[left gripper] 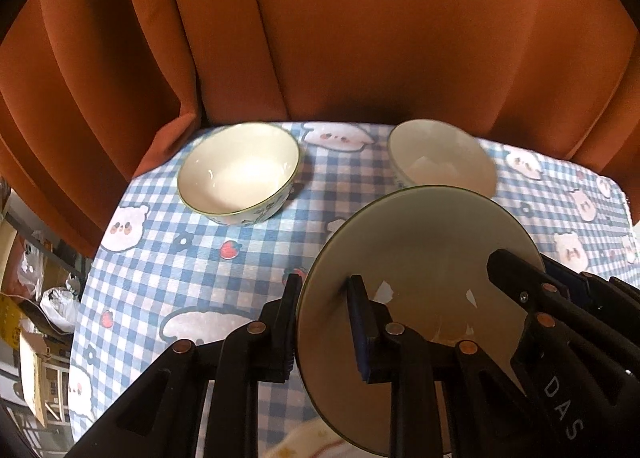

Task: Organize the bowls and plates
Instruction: 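Lift the bowl with both grippers and carry it over the plate stack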

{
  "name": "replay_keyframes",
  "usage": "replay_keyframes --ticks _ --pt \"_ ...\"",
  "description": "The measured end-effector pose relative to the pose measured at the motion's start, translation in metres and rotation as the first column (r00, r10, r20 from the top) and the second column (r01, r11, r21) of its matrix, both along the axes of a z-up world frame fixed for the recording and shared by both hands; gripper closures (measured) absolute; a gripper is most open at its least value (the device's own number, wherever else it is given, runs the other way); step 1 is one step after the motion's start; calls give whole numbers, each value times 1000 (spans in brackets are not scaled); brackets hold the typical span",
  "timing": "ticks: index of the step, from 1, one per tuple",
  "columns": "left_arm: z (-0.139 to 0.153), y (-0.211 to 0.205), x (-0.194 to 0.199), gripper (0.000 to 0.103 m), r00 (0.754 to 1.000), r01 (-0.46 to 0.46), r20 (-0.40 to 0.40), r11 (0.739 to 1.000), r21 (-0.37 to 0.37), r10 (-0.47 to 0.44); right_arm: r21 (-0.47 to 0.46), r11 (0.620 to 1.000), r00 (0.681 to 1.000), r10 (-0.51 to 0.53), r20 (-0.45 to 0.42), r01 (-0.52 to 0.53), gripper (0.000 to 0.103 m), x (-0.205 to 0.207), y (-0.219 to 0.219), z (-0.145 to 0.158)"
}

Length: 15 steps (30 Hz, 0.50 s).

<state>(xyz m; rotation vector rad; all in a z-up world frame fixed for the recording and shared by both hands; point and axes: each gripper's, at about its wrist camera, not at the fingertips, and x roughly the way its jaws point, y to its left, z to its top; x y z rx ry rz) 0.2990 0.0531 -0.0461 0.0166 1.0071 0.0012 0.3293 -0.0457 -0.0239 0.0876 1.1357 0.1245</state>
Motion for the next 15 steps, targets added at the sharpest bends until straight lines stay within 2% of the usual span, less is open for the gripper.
replay_keyframes --ticks 6,15 --pt "19 -16 -29 82 999 37 37 999 -18 -37 -15 999 998 -36 46 37 81 -32 -18 29" --pt "30 -54 -74 82 994 101 55 995 -23 -100 -37 996 994 -82 71 85 81 -79 -56 51"
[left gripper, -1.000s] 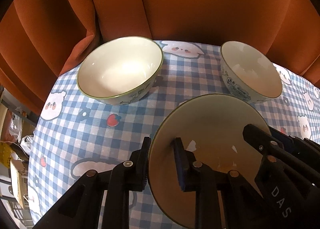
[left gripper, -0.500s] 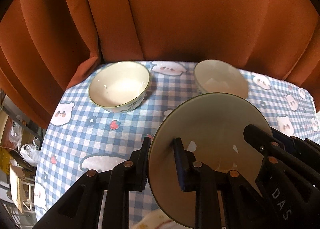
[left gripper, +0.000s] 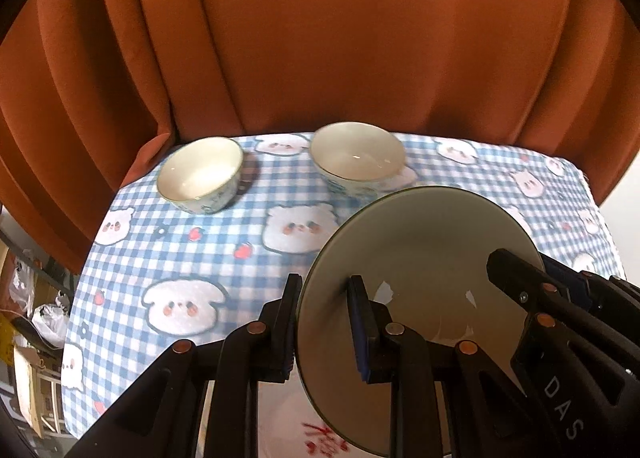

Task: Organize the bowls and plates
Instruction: 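Lift the bowl with both grippers and carry it over the plate stack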

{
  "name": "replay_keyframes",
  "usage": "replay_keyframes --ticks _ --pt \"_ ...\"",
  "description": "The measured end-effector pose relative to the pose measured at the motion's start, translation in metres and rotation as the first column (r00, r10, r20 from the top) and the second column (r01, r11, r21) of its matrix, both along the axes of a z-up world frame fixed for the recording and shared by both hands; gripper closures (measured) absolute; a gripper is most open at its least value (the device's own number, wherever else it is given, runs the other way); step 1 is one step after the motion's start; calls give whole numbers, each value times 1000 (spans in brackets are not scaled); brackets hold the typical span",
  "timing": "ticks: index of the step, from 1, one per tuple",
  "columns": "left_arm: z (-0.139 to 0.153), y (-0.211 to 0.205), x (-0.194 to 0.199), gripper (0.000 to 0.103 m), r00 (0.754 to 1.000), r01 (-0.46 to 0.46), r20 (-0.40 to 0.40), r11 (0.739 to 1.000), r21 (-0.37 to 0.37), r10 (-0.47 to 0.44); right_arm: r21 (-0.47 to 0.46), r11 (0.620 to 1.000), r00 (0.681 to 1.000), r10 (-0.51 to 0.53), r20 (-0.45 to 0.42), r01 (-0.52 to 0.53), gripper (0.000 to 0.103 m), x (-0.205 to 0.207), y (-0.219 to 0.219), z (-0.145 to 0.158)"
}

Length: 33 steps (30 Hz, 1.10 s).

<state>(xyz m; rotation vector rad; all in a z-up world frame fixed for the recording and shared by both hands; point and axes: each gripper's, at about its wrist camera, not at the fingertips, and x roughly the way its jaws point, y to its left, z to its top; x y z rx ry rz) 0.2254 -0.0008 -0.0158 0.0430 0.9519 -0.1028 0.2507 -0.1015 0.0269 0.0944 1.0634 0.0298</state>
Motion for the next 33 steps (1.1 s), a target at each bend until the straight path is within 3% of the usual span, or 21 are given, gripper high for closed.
replay_keyframes --ticks 17,33 --pt "-33 -94 -68 82 998 19 -67 999 26 -17 12 1000 998 -7 -66 8 81 -73 -102 -22" --pt "-79 -142 -91 82 988 -45 -146 996 73 55 41 997 988 66 -138 -61 81 -96 -156 -73"
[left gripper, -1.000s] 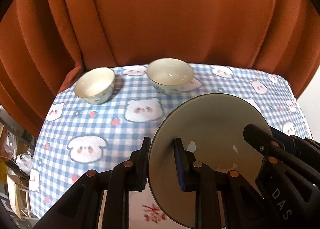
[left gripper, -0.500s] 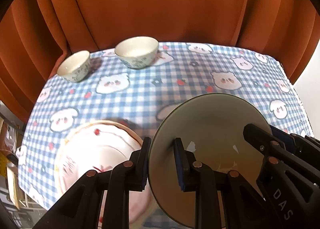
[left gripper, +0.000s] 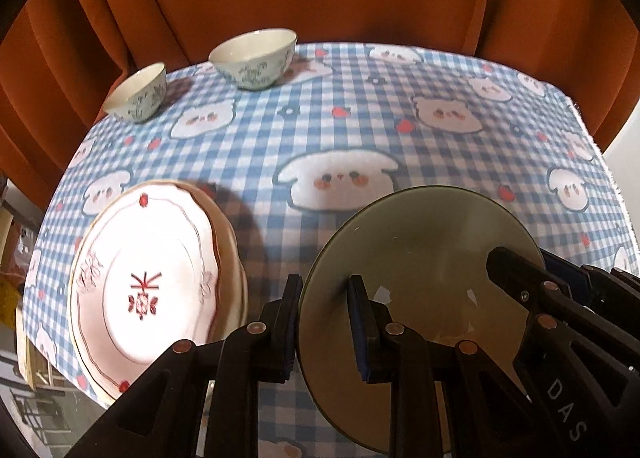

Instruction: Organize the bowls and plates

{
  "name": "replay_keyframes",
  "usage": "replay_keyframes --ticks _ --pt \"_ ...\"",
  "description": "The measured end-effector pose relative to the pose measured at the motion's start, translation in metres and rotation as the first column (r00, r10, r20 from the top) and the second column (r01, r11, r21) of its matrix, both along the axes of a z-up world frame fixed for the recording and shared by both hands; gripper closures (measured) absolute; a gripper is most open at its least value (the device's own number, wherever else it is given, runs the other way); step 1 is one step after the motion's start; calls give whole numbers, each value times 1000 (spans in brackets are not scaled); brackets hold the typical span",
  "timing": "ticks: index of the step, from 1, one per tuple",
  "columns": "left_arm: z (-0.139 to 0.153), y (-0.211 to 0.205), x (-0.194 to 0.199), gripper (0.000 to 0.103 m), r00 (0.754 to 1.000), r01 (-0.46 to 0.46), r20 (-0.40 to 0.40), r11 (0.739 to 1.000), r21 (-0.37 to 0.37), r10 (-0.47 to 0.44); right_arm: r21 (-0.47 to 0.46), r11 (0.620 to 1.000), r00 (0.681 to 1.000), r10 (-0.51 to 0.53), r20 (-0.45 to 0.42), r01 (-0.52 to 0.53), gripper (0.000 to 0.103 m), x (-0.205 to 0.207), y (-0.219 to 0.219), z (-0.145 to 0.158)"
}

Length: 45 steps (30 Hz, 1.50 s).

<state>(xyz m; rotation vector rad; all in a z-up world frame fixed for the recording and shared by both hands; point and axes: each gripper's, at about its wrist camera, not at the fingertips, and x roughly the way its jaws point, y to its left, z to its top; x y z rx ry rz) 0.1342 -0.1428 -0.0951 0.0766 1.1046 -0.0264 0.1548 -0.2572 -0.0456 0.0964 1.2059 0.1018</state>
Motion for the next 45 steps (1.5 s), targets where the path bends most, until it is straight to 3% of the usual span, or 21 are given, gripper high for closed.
replay_keyframes --ticks 12,16,20,24,27,28,29,38,45 --pt "-12 -2 2 82 999 -41 -9 998 37 41 13 998 998 62 -34 -61 81 4 3 -24" --pt "-13 -1 2 70 999 -42 -20 999 21 43 18 998 997 66 -36 -66 80 6 2 -24" --pt "-12 1 2 65 999 -44 -31 999 18 44 16 998 996 69 -59 -68 80 7 1 -27" --pt "-5 3 0 49 999 -45 -19 999 18 45 17 997 995 81 -59 -80 80 7 1 -23" --pt "4 6 -3 34 999 -42 8 999 12 42 5 997 996 80 -38 -80 58 6 0 -16" --pt "7 8 -4 31 999 -44 19 999 12 44 3 997 997 77 -31 -77 44 6 0 -14" --pt "10 10 -5 30 998 -46 30 999 13 46 2 997 997 72 -20 -72 38 5 -1 -10" --pt "37 48 -8 26 995 -65 70 998 -16 66 11 995 995 99 27 -99 36 4 23 19" --pt "50 100 5 26 995 -55 79 998 -36 58 -10 996 994 85 70 -85 34 10 72 37"
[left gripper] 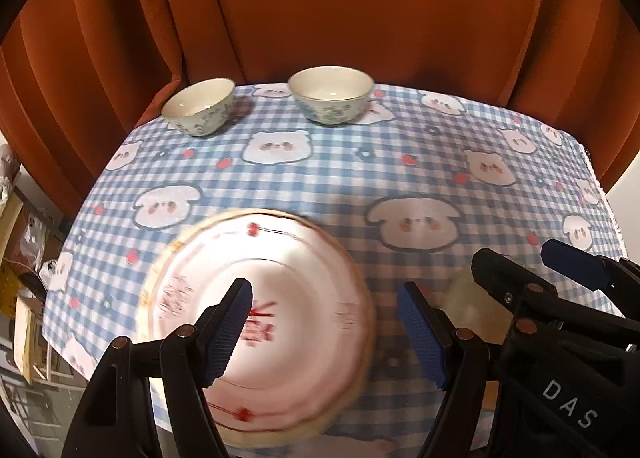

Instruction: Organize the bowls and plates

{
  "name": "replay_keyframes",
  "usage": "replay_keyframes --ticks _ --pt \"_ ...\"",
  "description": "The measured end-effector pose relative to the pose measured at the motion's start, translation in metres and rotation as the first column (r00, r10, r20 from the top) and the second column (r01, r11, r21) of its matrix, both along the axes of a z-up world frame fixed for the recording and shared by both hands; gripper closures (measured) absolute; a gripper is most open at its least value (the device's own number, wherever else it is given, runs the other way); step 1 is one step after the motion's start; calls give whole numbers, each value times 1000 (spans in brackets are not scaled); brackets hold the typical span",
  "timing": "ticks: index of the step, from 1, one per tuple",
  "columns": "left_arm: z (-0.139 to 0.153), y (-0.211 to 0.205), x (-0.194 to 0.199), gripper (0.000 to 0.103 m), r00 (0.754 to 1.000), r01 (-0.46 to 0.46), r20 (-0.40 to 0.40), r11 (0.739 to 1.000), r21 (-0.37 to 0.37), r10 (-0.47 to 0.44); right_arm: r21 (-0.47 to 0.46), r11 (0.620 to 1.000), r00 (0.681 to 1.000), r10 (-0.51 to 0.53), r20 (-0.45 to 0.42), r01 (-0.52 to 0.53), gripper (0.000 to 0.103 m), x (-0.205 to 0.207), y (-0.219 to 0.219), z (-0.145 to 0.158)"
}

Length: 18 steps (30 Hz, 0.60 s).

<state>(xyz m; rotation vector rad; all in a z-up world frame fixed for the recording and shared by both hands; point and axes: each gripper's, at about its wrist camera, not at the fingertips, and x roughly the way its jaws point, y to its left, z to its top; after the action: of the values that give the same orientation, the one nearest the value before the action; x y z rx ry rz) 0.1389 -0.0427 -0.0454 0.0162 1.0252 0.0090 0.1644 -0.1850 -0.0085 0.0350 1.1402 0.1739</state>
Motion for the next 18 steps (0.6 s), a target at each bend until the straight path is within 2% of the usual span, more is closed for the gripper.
replay_keyframes --ticks 6,18 --pt "2 48 15 26 1000 28 -13 1000 -9 -29 -12 999 999 -34 -11 34 34 6 49 2" --pt "3 148 63 26 996 90 12 996 -9 -90 -14 995 995 -103 9 104 34 35 153 4"
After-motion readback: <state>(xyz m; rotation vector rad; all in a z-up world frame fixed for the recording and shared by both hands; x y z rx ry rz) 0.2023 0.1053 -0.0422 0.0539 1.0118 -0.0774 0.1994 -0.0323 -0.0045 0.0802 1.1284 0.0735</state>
